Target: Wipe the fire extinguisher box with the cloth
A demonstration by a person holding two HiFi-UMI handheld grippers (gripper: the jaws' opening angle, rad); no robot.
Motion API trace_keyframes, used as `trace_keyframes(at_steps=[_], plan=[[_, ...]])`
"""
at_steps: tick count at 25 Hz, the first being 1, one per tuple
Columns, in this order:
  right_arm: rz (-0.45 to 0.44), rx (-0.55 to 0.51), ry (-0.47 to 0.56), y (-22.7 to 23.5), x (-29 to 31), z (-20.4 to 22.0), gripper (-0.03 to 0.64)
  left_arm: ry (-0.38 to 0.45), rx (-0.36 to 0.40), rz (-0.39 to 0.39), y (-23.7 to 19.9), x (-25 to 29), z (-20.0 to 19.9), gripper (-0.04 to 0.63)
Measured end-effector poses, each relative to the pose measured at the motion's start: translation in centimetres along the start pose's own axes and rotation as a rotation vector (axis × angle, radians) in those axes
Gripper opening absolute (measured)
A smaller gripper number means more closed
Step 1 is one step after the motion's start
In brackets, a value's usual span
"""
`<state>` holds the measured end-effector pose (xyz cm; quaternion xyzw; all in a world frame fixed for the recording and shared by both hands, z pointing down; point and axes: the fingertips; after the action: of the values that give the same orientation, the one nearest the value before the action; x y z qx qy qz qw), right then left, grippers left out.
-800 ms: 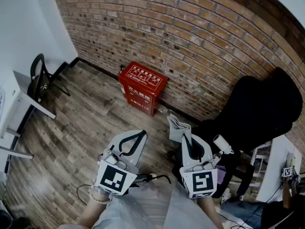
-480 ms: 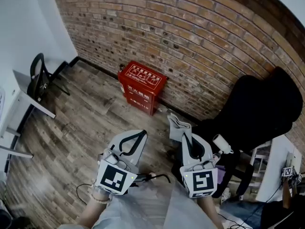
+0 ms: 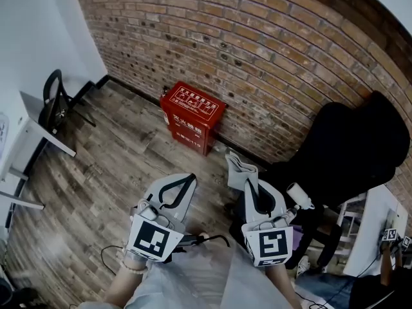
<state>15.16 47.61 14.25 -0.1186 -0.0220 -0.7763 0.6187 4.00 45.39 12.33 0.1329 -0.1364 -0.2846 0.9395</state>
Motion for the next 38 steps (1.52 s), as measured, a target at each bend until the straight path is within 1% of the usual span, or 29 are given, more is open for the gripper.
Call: trace_keyframes(at_steps=[6, 11, 22, 30, 38], plan=[[-0.016, 0.012, 0.003, 0.0, -0.9, 0.3, 0.018, -0.010, 0.003, -0.020, 0.9, -0.2, -0.3, -0.003], [-0.007, 0.018, -0.003, 0.3, -1.4, 0.7, 0.018, -0.015, 0.004, -0.026, 1.2, -0.5, -0.3, -0.003], [0.024, 0.035, 0.013, 1.8, -0.1, 0.8, 0.018, 0.003, 0.028, -0.003, 0.2, 1.6, -0.6, -0.003], [0.046, 0.044, 0.003, 2.3, 4.6, 0.4, 0.018, 0.005, 0.017, 0.027, -3.7, 4.7, 1.1, -0.003], [0.110, 0.083, -0.038, 4.2, 11.9, -0.1, 0.018, 0.004, 0.023, 0.099, -10.3, 10.1, 2.9, -0.003]])
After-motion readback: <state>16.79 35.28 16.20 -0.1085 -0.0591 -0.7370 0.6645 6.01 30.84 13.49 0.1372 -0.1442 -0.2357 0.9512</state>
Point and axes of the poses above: the fingertips, and each gripper's own axes: x forward along the fingers, y to its right, z out of its underside, and after that the axes turned 4 degrees about x, right-handed
